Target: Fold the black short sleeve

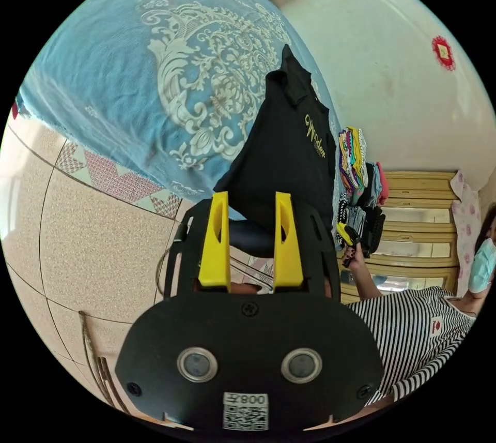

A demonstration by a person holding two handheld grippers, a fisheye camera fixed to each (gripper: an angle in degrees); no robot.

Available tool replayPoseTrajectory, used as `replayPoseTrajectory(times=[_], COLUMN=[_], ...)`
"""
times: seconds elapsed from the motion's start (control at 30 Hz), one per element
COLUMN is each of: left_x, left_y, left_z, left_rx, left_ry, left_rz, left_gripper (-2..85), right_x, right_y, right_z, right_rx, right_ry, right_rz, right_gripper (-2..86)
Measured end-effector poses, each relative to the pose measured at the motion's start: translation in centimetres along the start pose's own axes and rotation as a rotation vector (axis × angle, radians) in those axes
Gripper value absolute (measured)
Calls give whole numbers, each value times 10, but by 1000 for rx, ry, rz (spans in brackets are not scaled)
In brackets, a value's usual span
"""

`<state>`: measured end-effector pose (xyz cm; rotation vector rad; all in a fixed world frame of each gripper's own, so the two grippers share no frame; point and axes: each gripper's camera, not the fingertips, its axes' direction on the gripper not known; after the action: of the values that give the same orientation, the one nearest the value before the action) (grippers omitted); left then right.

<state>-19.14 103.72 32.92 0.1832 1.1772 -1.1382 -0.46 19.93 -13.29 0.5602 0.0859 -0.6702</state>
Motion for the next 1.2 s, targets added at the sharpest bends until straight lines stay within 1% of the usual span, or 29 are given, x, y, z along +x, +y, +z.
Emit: replayPoseTrajectory(times=[0.07,0.23,0.33,0.37,0.47,0.6,0.77,1.03,1.1,1.2], left_x=[-16,-33,-48,-51,-43,-29,-23,-7,-3,5], left_y=[10,26,37,40,44,51,66,85,89,95], left_z=[-12,-43,-61,-63,-63,-71,-94,-122,-127,-136], left_rx=[8,42,84,72,18,-8,4,-3,-6,-5], left_ry=[64,69,160,203,253,255,295,308,306,292], left_rz=[-19,-40,-66,-69,-38,-17,-38,-28,-31,-32], left_gripper=[133,141,143,142,134,116,89,79,70,44], right_x=[20,50,69,75,93,109,126,141,146,155], right_y=[21,54,72,79,89,95,94,98,100,106], right_z=[-3,-12,-16,-17,-12,-4,20,51,59,66], right_rx=[-12,-15,-16,-21,-54,-83,-184,-263,-282,-304], right_ry=[-24,-52,-62,-58,-58,-82,-86,-99,-93,-99], right_rz=[31,72,98,104,113,113,72,37,42,48], right_gripper=[42,61,72,75,83,90,93,103,96,60])
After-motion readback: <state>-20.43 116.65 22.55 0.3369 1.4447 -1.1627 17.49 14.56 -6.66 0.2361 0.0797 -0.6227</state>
